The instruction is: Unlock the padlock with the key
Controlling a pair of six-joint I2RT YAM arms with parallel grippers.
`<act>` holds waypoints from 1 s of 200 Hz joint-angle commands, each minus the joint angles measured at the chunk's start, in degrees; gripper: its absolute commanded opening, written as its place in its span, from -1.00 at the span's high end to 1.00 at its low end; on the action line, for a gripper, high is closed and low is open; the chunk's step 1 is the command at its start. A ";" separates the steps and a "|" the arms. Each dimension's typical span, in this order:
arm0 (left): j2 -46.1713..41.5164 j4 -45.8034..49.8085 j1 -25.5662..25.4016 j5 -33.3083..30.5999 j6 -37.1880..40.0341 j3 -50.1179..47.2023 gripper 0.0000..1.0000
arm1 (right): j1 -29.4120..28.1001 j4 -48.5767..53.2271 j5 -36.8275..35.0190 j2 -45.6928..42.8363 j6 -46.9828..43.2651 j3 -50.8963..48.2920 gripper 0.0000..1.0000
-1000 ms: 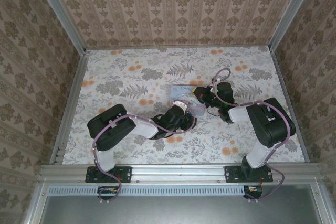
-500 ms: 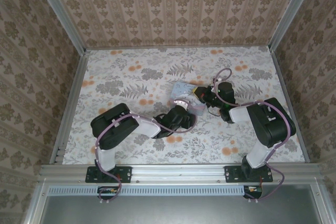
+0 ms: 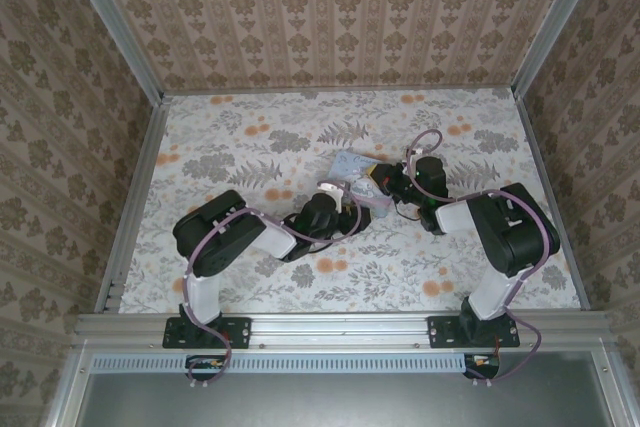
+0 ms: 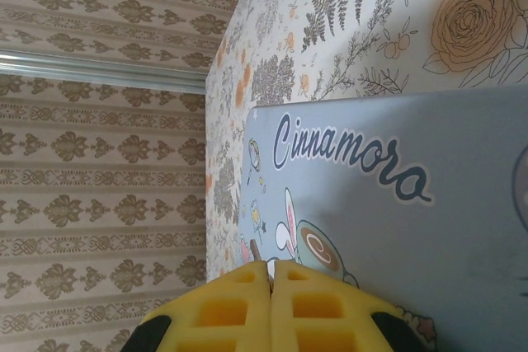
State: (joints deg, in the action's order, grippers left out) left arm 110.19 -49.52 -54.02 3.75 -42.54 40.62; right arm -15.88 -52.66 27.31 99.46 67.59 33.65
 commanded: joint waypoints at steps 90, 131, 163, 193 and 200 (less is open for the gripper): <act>2.59 17.55 -3.83 -1.35 3.50 8.02 -0.18 | -0.24 1.78 1.26 2.41 0.79 -1.83 1.00; 1.58 3.18 -3.35 2.62 -2.18 3.62 -0.19 | -0.28 1.56 1.21 2.71 0.85 -2.09 1.00; 3.84 -7.58 -2.51 3.46 -7.89 0.98 -0.18 | -0.25 1.71 1.24 2.52 0.74 -2.16 1.00; 6.41 -13.02 -1.60 3.35 -10.99 -0.52 -0.18 | -0.21 1.95 1.17 2.49 0.61 -2.11 1.00; 6.94 -14.51 -1.47 3.69 -11.77 -0.79 -0.17 | -0.24 1.95 1.20 2.58 0.61 -2.10 1.00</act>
State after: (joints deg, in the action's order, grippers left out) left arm 113.47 -56.75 -55.40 2.79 -48.51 41.12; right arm -15.70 -54.98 27.29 100.14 67.94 33.26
